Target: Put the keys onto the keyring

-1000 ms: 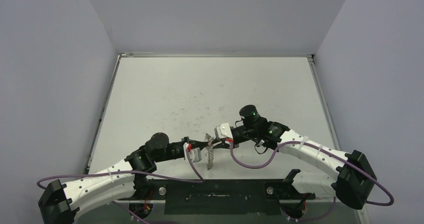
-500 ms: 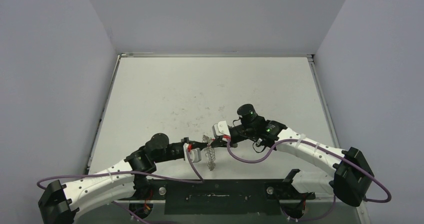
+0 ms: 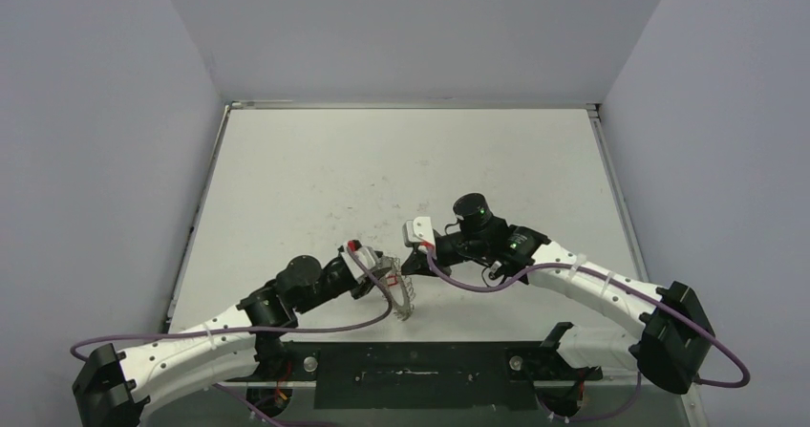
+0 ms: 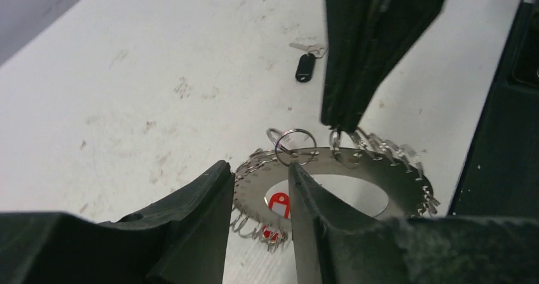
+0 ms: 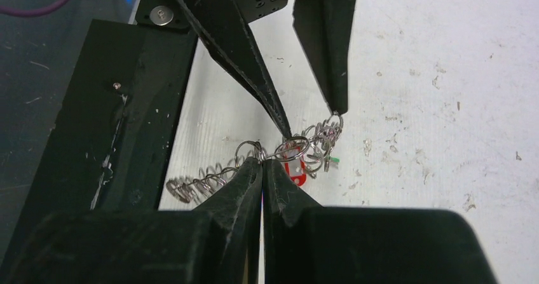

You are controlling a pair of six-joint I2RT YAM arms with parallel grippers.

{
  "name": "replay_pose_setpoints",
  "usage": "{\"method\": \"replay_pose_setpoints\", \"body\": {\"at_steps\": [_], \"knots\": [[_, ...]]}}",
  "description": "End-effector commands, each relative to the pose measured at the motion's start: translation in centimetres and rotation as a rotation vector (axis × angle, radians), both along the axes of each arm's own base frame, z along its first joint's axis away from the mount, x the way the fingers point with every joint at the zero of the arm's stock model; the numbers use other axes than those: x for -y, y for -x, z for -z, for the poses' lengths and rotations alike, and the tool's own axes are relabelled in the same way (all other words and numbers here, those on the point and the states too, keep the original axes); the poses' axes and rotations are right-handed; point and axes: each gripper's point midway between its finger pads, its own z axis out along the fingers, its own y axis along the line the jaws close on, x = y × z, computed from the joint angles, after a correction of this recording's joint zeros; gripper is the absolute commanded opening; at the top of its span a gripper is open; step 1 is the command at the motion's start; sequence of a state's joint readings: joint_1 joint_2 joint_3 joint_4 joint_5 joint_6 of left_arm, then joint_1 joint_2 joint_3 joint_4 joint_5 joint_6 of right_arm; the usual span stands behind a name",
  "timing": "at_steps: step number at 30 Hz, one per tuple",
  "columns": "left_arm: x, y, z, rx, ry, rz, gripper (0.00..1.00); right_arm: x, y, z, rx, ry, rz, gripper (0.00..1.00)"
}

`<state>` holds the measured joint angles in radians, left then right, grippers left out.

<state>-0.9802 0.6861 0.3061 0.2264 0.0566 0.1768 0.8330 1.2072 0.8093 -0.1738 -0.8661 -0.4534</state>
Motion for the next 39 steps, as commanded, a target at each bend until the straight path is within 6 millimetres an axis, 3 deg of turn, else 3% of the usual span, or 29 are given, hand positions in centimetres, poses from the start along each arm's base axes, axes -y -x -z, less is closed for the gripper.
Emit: {"method": "replay_pose_setpoints", "body": {"at_steps": [1,5,12,23,31,39], "knots": [[-1.5,-2.0,-1.3,-0.115,0.081,-0.204,0.43,-0.9,-0.5,-3.9,0.026,-0.091,0.037,0.0],[-1.6,-1.4,-1.4,-0.129,0.101,-0.185,0.52,-0.9,-0.9,-4.3,0.003,-0.098,0.086,0.0],[-0.9,0.3,-2.0,-0.039,0.125,-0.047,0.48,-1.2,-1.4,-5.2,-0.021,-0.134,0.137,0.0],[0.4,-0.4,-2.1,-0.074,0.155,-0.06,0.48,-1.6,-2.9,-6.1,-0.084,-0.193,0.26,0.0],[-0.8,-2.7,-3.4,-0.014,0.214,-0.202,0.47,-1.6,-2.6,-5.8,-0.095,-0.183,0.25,0.0],[-1.0,-2.7,-4.6,0.03,0.273,-0.198,0.45,-1.7,-2.9,-5.6,-0.097,-0.17,0.259,0.0]]}}
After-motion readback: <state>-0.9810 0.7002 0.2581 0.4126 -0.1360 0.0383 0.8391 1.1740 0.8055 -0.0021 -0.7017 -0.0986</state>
